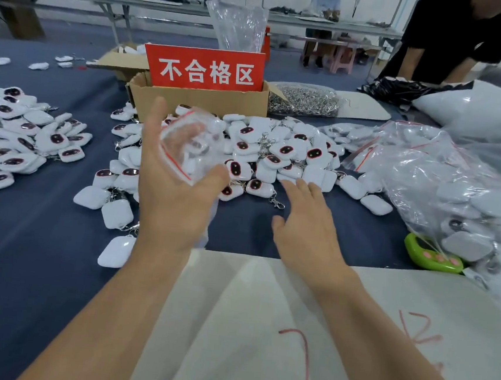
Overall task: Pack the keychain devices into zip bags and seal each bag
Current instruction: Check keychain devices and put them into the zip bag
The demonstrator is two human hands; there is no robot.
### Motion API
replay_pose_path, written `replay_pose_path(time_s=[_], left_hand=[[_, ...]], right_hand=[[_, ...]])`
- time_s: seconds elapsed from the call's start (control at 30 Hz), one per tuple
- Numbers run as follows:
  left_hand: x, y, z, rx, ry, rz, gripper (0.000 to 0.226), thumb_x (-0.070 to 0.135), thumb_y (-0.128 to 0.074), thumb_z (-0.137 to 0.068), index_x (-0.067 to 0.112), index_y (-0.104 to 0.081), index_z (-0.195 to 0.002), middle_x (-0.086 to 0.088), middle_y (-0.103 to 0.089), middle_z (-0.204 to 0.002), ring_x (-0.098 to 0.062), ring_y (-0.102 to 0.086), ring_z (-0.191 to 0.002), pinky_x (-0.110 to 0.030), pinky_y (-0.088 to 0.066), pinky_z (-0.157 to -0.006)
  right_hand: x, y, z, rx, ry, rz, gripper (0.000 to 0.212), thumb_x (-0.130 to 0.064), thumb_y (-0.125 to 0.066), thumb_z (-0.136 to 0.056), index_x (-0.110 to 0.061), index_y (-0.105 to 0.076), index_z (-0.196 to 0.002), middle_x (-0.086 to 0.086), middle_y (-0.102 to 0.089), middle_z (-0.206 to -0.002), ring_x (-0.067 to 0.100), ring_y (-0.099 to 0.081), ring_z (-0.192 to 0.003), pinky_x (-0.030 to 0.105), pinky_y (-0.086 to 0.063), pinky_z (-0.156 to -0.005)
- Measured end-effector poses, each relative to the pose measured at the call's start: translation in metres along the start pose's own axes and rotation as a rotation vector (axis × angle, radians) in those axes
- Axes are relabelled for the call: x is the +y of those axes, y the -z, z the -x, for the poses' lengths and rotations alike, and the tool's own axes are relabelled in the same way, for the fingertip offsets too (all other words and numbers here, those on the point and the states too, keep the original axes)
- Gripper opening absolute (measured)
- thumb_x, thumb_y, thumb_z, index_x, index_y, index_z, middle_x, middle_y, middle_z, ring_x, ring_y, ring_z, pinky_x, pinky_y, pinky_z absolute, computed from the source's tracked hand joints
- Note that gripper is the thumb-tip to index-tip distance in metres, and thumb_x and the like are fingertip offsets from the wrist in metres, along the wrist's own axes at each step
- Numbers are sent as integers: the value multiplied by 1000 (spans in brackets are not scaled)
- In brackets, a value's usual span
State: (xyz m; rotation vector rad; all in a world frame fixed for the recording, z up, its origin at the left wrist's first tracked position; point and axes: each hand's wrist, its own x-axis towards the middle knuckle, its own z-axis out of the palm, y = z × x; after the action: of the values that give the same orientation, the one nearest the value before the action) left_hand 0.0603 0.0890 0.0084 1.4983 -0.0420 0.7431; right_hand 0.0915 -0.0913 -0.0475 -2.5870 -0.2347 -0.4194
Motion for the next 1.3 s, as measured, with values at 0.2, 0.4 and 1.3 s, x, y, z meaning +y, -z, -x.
replay_pose_path(time_s=[0.2,0.4,1.3], left_hand=[[8,2,9,26,-276,-412,80,17,-75,-78,45,-36,-142,22,-53,-134,-10,-55,-125,-32,-45,-108],[-30,-16,33,-491,-78,-918,90,-3,-63,-84,28,-28,-161,-3,-59,-133,-18,-48,-121,-33,-36,-104],[-27,-32,43,-504,208,-240,36,25,-73,-74,46,-72,-103,15,-77,-92,-10,-72,-86,-35,-60,-84]], right_hand=[[-11,-17,-15,-175,205,194,51,-29,-47,-103,-19,-42,-153,-1,-43,-156,23,-35,-144,39,-26,-119],[-15,-4,-4,59,170,245,24,-5,-66,-78,-19,-52,-66,4,-61,-65,29,-48,-63,36,-28,-73],[-9,42,31,-149,-427,-1054,21,6,-58,-93,-8,-72,-100,10,-78,-84,20,-73,-70,29,-62,-64]])
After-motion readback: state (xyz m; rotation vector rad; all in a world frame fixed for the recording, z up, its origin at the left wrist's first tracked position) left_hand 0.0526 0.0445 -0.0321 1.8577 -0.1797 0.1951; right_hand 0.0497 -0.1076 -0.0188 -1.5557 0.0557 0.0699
